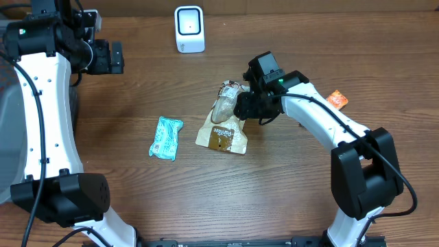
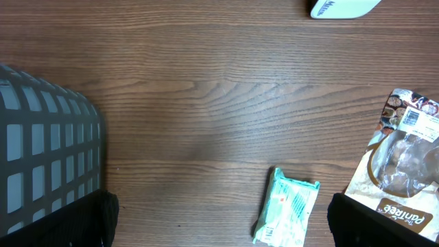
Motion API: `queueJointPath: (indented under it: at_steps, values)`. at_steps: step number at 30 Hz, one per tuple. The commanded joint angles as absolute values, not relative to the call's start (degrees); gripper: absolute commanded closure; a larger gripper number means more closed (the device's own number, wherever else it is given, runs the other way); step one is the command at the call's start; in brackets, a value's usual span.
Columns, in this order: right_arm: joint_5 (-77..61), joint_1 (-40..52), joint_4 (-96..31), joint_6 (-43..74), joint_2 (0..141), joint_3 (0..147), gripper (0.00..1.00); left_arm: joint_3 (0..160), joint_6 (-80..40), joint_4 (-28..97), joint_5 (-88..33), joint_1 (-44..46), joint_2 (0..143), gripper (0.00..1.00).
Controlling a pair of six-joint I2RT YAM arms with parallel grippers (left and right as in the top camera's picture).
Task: Scan the item barcode
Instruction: 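Move the left gripper from the basket toward the held bag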
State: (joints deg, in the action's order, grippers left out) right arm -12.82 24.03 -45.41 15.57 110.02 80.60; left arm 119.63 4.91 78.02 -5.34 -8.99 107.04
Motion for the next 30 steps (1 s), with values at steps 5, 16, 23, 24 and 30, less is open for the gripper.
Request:
queueJointPath:
  at_steps: [5, 16, 23, 24, 30]
  values:
    - [-10.4, 23.8, -44.5, 18.3, 110.3, 81.8, 0.51, 120.2, 4.6, 76.4, -7.6, -9.0, 107.5, 0.00]
    - [-9.7, 23.8, -42.5, 22.0, 110.3, 81.8, 0.58, 120.1, -6.7, 74.2, -20.7, -8.7, 107.7, 0.56]
    - [5.0, 22.9, -44.2, 38.2, 111.8, 81.7, 0.67, 120.1, -6.9, 74.9, -16.0, -5.3, 107.9, 0.96]
    - [5.2, 22.7, -44.2, 38.2, 112.0, 81.7, 0.68, 120.1, -6.9, 75.0, -15.1, -5.0, 107.9, 0.96]
    - [6.7, 22.5, -43.2, 38.2, 115.2, 81.7, 0.69, 120.1, -6.9, 74.7, -12.9, -1.4, 108.1, 0.96]
